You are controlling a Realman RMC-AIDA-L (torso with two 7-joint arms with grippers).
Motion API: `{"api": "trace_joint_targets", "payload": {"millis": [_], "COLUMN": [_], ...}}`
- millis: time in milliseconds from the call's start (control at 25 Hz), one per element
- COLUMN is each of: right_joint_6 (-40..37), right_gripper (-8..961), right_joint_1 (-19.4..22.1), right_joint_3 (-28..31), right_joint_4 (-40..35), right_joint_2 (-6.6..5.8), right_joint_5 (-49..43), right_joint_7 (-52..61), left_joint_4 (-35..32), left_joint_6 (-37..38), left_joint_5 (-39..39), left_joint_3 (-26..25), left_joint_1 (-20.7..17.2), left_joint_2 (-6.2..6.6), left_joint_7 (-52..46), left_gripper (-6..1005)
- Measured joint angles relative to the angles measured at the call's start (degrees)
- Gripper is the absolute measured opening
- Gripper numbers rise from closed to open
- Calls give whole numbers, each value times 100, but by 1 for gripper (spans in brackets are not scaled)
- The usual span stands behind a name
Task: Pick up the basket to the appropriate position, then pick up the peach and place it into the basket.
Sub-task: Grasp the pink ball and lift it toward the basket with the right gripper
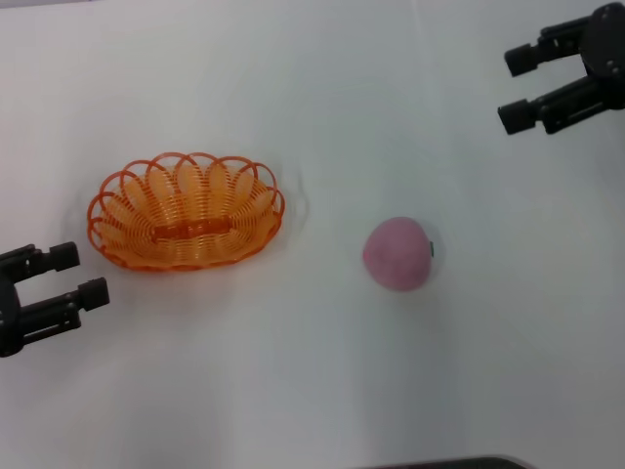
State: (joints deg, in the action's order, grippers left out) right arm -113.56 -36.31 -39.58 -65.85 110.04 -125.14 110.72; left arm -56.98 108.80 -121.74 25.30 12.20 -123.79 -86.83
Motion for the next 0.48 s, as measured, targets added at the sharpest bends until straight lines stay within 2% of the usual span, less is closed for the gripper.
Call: {"api": "trace_joint_targets", "payload": {"millis": [80, 240, 280, 480], "right_joint_6": [-1, 8, 33, 239], "right_gripper": [839, 828, 826, 812], "right_joint_1": [-164, -445, -472, -526], "right_joint_3": [-101, -428, -509, -1204], "right_joint_4": [-130, -149, -139, -156], "right_joint_2": [43, 166, 197, 430], "right_joint_5": [-494, -1212, -1273, -1436], "right_joint_7": [52, 102, 103, 56], "left_joint_4": [64, 63, 65, 76], "left_joint_6": [80, 148, 135, 107], "left_joint_5": [3, 5, 1, -33], "left_joint_3": [-142, -235, -240, -243], "left_joint_1": [-5, -4, 4, 64], "left_joint_2": [4, 24, 28, 38], "left_joint_7": [46, 37, 26, -23], "left_gripper": [649, 746, 770, 769]}}
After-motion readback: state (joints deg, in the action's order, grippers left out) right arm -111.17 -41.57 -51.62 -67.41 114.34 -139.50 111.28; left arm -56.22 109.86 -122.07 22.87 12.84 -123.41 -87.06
